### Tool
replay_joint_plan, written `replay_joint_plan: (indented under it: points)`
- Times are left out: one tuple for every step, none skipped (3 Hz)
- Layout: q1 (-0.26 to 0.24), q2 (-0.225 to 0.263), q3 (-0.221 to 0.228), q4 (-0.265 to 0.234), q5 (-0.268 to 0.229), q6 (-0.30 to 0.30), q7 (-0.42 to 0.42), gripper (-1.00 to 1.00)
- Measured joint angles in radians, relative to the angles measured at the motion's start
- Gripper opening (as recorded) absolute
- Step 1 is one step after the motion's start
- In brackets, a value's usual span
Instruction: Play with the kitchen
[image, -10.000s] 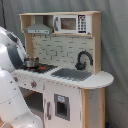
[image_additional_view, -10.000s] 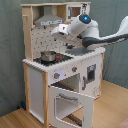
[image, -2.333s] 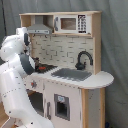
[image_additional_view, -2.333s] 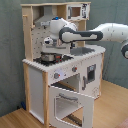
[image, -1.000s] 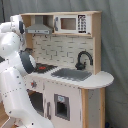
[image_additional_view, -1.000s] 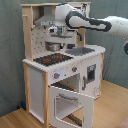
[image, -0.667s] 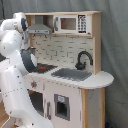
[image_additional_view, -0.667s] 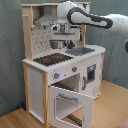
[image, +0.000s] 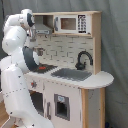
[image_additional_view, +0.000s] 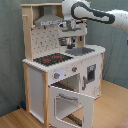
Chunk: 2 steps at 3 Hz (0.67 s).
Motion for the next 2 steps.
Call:
replay_joint_plan:
  points:
    - [0.005, 0.051, 0.000, -0.072, -0.049, -0.001, 0.000, -1.00]
    - [0.024, 0.118, 0.001, -0.157, -0.098, 0.002, 0.007, -1.00]
